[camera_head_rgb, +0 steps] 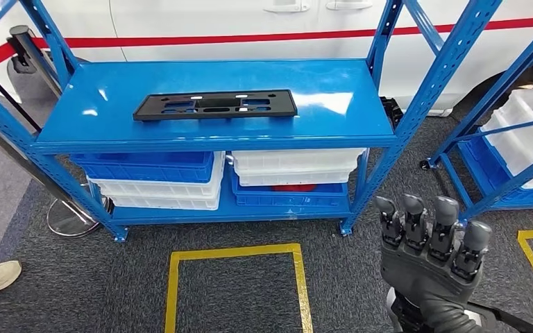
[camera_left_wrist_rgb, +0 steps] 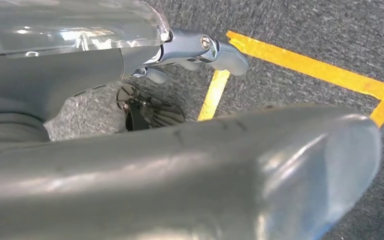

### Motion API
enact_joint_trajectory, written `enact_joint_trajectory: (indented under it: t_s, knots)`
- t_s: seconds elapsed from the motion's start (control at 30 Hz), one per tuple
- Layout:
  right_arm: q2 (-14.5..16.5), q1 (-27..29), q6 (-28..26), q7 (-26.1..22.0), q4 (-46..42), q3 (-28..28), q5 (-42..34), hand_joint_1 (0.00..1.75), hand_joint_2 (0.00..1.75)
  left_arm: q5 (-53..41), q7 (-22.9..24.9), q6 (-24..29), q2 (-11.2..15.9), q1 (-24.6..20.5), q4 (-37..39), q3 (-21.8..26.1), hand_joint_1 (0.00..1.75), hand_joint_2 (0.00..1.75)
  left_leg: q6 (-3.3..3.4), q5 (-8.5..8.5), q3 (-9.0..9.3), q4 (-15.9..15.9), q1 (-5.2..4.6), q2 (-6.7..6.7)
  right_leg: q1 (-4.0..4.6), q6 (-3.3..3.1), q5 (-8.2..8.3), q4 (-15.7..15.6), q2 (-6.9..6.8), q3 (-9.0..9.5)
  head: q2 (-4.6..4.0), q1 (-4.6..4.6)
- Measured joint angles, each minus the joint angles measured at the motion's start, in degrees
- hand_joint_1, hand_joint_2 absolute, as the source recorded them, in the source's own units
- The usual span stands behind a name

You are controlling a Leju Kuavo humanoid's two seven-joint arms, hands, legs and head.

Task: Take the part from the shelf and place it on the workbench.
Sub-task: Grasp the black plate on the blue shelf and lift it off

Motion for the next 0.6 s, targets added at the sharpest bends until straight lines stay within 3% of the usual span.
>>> enact_joint_trajectory:
  t_s: [0.07,0.13,0.23,0.27,0.33,0.37,0.4,0.43,0.5,0.53,0.6]
  knots:
    - [-0.4,-0.1,-0.8,0.0,0.3,0.3,0.1,0.00,0.00,0.0,-0.1,0.0,-0.2,-0.1,0.0,0.0,0.00,0.00,-0.52,-0.78,0.46,0.1,-0.19,-0.05,0.36,-0.60,1.67,-5.4,-0.11,2.25,0.00,-0.04]
    - [-0.9,-0.1,-1.4,0.0,0.7,0.7,0.3,0.00,0.00,0.0,-0.2,0.0,-0.3,-0.3,0.1,0.0,0.00,0.00,-1.07,-1.18,0.58,-0.1,-0.28,0.05,0.58,-0.99,1.03,-6.6,-0.08,2.75,0.00,-0.08]
    - [-1.3,-0.1,-1.7,0.0,1.4,1.0,0.4,0.00,0.00,0.0,-0.2,0.0,-0.2,-0.5,0.1,0.0,0.00,0.00,-1.88,-2.52,0.27,1.6,-0.21,0.11,0.04,-1.72,0.76,-7.5,-0.02,3.76,0.00,-0.16]
    - [-1.3,-0.1,-1.7,0.0,1.6,1.2,0.5,0.00,0.00,0.0,-0.2,-0.1,-0.2,-0.5,0.1,0.0,0.00,0.00,-2.13,-3.70,-1.03,4.3,-0.13,0.06,-0.12,-1.98,0.59,-7.7,-0.11,4.20,0.00,-0.20]
    - [-1.5,-0.1,-1.9,0.0,2.1,1.4,0.6,0.00,0.00,-0.1,-0.2,-0.1,-0.3,-0.5,0.1,0.0,0.00,0.00,-2.56,-6.23,-5.52,11.9,0.08,0.04,-0.11,-2.35,0.03,-7.8,-0.22,4.81,0.00,-0.26]
    - [-1.6,-0.1,-2.1,0.0,2.5,1.5,0.6,0.00,0.00,-0.2,-0.2,-0.1,-0.3,-0.4,0.1,0.0,0.00,0.00,-2.77,-6.52,-7.62,14.8,0.22,0.05,-0.12,-2.37,-0.30,-7.8,-0.20,5.16,0.00,-0.26]
    - [-1.7,-0.2,-2.4,0.0,2.9,1.7,0.8,0.00,0.00,-0.4,-0.2,-0.1,-0.3,-0.3,0.1,0.1,0.00,0.00,-2.97,-5.71,-8.95,15.8,0.38,0.06,-0.16,-2.32,-0.68,-7.8,-0.13,5.60,0.00,-0.26]
    - [-1.8,-0.2,-2.8,0.0,3.3,2.0,0.9,0.00,0.00,-0.6,-0.2,-0.1,-0.3,-0.3,0.2,0.2,0.00,0.00,-3.13,-3.79,-9.26,14.8,0.55,0.07,-0.21,-2.22,-1.09,-7.7,-0.05,6.12,0.00,-0.27]
    - [-2.1,-0.4,-3.7,0.0,4.2,2.7,1.6,0.00,0.00,-1.0,-0.2,-0.1,-0.3,-0.2,0.2,0.4,0.00,0.00,-3.28,1.41,-7.54,8.3,0.86,0.07,-0.33,-1.77,-2.07,-7.6,0.09,7.23,0.00,-0.24]
    - [-2.2,-0.6,-4.1,0.0,4.6,3.2,2.0,0.00,0.00,-1.2,-0.2,-0.1,-0.3,-0.2,0.3,0.4,0.00,0.00,-3.21,2.97,-6.37,5.0,0.84,0.05,-0.29,-1.41,-2.56,-7.4,0.16,7.57,0.00,-0.25]
    - [-2.5,-1.0,-5.1,0.0,5.3,4.1,2.9,0.00,0.00,-1.5,-0.3,-0.2,-0.3,-0.3,0.4,0.4,0.00,0.00,-2.59,3.45,-5.23,1.9,0.66,0.00,-0.17,-0.71,-3.15,-7.3,0.20,7.74,0.00,-0.26]
